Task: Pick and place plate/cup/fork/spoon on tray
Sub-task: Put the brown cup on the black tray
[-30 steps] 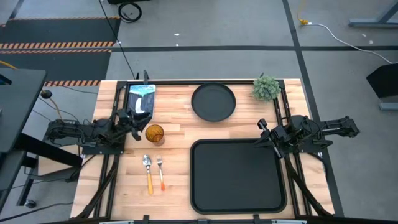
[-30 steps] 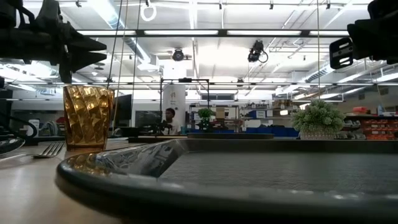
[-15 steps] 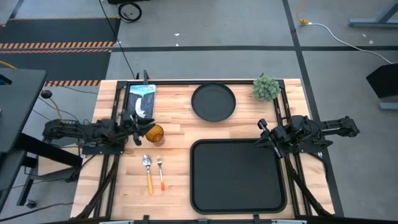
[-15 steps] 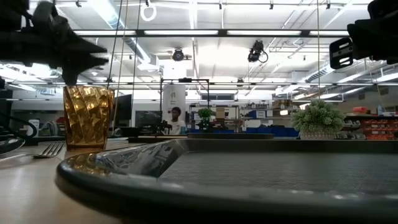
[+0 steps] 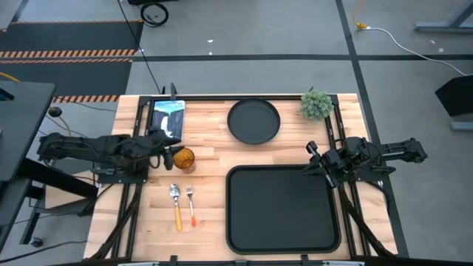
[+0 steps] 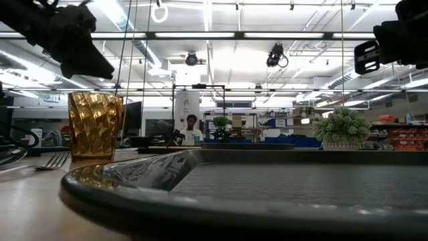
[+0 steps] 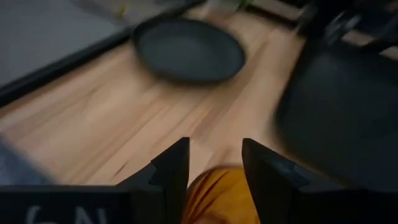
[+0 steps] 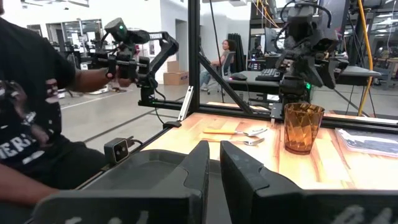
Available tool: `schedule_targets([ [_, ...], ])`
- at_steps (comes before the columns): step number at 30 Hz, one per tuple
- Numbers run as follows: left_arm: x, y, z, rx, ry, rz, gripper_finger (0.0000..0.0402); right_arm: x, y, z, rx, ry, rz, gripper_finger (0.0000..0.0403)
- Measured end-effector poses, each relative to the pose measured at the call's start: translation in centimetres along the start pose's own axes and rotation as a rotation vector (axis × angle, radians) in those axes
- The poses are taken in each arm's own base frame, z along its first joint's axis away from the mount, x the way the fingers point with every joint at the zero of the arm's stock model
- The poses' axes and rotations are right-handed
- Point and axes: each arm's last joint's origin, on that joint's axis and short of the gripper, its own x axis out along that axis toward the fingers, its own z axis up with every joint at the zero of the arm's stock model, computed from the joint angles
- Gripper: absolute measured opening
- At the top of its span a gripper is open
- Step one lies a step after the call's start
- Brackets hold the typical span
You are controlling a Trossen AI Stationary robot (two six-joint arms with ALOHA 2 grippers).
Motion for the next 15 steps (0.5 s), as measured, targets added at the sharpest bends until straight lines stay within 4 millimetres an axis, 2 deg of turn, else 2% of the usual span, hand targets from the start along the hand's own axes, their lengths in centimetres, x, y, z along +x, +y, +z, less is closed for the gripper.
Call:
schedule_targets([
  [4,1.0,-0.2,0.6,0.006,0.140,0.078,0.0179,0.0,0.0,0.0,0.000,0.000,0.000,0.0045],
  [10,3.1,-0.8,1.9,-0.011,0.312,0.018,0.0212,0.0,0.0,0.0,0.000,0.000,0.000,0.0045],
  [15,4.4,-0.9,2.8,0.033,0.438,0.037,0.0221,0.0,0.0,0.0,0.000,0.000,0.000,0.0045],
])
